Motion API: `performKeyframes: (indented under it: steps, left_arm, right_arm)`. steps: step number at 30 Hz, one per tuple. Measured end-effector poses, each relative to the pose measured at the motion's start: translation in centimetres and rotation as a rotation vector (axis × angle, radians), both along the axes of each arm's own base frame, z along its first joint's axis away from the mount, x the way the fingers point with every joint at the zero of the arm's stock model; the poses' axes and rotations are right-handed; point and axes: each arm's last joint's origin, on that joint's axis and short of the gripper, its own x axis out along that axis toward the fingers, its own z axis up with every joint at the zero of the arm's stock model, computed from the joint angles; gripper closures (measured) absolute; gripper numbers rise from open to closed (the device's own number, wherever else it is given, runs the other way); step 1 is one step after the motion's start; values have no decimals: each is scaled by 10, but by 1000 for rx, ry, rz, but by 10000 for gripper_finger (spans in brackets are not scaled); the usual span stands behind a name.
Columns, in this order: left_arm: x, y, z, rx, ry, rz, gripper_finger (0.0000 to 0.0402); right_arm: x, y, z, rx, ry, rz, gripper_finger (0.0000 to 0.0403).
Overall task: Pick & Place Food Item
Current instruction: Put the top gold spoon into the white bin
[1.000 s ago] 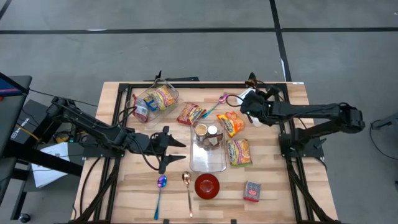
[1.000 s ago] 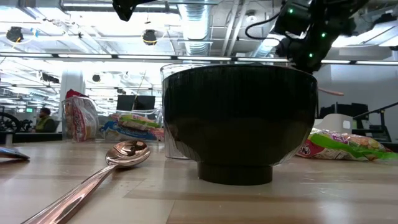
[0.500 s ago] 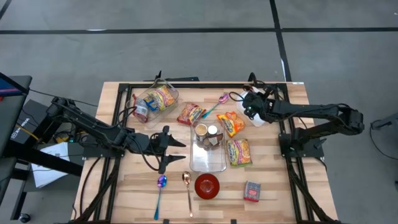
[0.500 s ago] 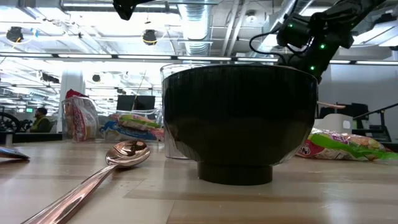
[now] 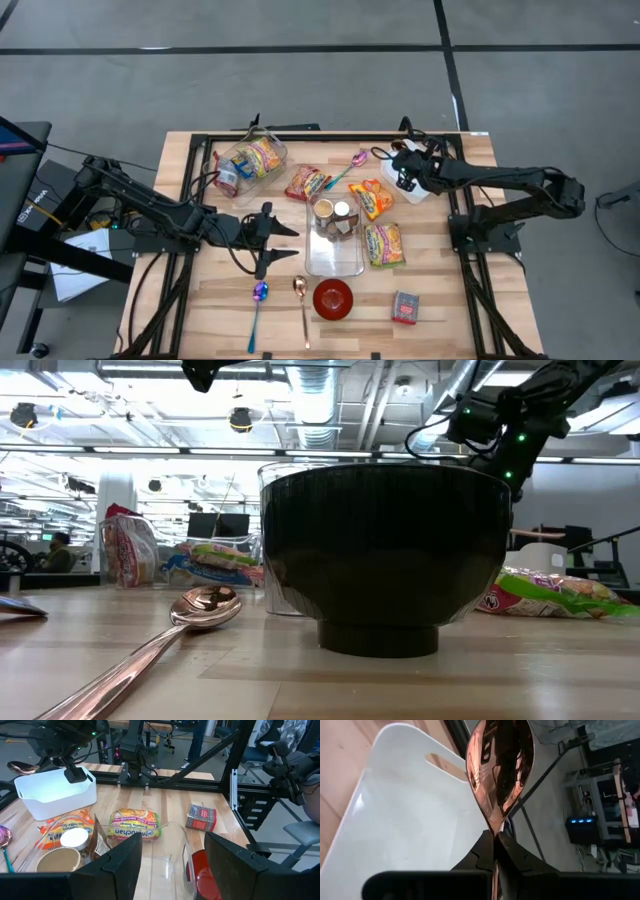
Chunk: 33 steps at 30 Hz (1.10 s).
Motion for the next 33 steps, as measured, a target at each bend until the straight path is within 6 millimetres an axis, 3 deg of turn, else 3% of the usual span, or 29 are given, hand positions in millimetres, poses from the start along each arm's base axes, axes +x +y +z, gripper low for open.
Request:
performKeyframes:
  steps: [9,33]
  left_arm:
    - [0,0,0,0,0,0,192]
    - [0,0,0,0,0,0,192]
  right_arm:
    - [-2,0,-11,-5,50,69,401]
    - [-4,-11,-15,90,-28,128,402]
